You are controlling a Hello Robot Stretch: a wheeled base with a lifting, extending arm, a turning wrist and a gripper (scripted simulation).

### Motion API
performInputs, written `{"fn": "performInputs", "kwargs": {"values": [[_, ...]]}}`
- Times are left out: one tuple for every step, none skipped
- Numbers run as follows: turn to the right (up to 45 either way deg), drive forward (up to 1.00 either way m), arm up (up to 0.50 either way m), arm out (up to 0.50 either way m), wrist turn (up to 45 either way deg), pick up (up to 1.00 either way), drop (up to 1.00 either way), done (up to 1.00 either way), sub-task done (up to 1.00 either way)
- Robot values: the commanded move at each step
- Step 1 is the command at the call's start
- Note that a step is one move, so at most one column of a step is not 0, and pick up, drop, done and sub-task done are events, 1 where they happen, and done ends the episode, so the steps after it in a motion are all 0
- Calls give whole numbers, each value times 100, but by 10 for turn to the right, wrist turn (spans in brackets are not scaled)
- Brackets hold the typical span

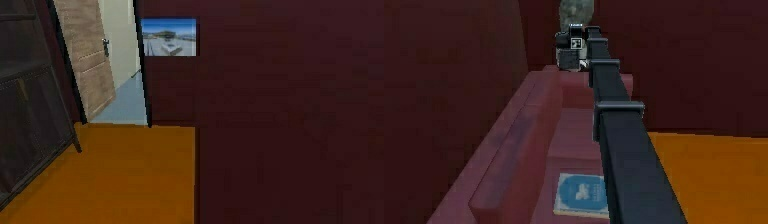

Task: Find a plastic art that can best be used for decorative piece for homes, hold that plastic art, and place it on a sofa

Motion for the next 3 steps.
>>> {"fn": "performInputs", "kwargs": {"values": [[0, 0, 0, 0, 300, 0, 0, 0, 0], [0, 0, -36, 0, 0, 0, 0, 0, 0], [0, 0, -32, 0, 0, 0, 0, 0, 0]]}}
